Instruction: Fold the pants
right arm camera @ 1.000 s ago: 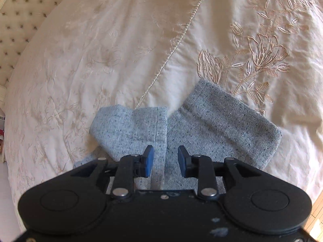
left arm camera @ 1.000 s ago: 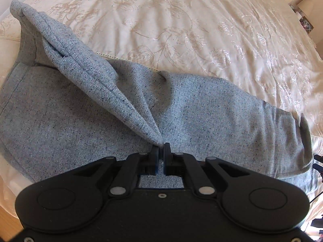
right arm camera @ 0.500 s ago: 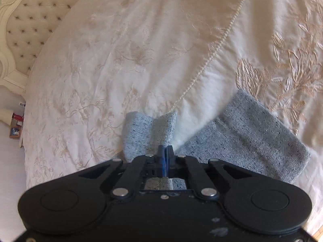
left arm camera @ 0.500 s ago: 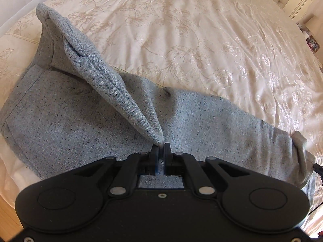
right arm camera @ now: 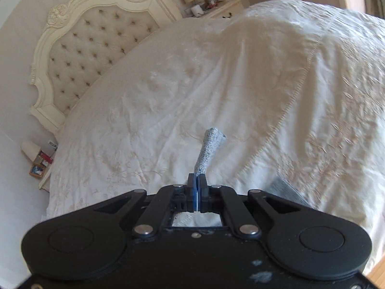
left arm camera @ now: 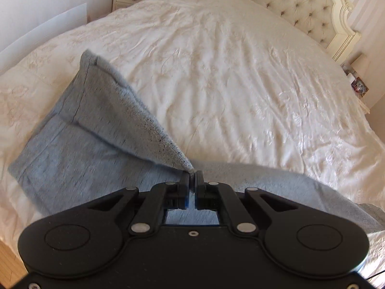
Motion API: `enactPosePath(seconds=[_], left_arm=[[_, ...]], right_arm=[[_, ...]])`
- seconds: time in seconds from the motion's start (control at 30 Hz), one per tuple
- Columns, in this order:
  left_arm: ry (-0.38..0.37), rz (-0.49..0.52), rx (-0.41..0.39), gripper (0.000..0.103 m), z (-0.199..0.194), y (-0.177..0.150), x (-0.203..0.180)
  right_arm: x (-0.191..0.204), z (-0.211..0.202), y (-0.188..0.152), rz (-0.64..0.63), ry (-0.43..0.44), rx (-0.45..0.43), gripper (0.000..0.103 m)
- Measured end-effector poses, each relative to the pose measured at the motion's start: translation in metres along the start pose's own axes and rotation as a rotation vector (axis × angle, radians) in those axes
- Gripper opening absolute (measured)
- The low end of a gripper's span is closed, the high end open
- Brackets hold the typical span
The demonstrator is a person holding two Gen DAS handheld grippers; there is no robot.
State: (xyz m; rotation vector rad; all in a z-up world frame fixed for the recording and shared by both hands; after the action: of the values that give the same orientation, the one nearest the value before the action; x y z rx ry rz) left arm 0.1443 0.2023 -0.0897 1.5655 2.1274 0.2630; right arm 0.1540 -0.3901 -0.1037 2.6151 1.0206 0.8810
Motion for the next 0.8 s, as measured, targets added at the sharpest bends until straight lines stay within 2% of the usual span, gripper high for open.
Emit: enactPosePath(seconds=[0.13,0.2,0.27,0.33,0.53,0.6,0.7,0.8], left_arm=[[0.085,0.042,0.155,0.004,0.036,-0.063,0.015],[0.134,0.093,0.214,0.002,0.054,-0.084,0.017],[0.147,0.103,0.26,0.0,0.066,-0.097,0.018],[0.145,0.092,0.264,0.0,0.067,-0.099,0.017],[0.098,0.115,0.183,0.0,0.047,-0.084,0.004],[0.095,0.125,0.181,0.0,0.048,-0.086,0.003],[0.098,0.129,0.205,0.0,0.052,-0.094,0.0],[0.102,0.132,0.207,0.0,0.049,-0.099,-0.002]], right_arm=[[-0.066,0.052,-0.053,0.061,-0.189,0.157,0.002],[-0.079,0.066,-0.066,0.072,-0.227,0.201,0.002],[-0.081,0.065,-0.07,0.057,-0.224,0.195,0.002],[-0.076,0.058,-0.066,0.037,-0.202,0.18,0.002],[-0.05,0.025,-0.045,-0.084,-0.137,0.082,0.002],[-0.057,0.028,-0.05,-0.082,-0.171,0.112,0.002],[-0.084,0.051,-0.063,-0.012,-0.229,0.191,0.002],[-0.087,0.051,-0.066,0.003,-0.222,0.193,0.001]])
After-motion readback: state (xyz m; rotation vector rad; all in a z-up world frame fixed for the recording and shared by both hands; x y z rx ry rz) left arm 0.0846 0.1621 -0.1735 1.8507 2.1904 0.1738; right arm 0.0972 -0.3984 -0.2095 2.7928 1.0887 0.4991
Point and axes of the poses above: each gripper's, at about its wrist camera, not at the fingertips, and z roughly the way its jaws point, x to its left, y to its top, the point moved 4 cm from there along z, roughly the way its jaws point, and after that the axes turned 5 degrees about x, right-handed, at the moved point
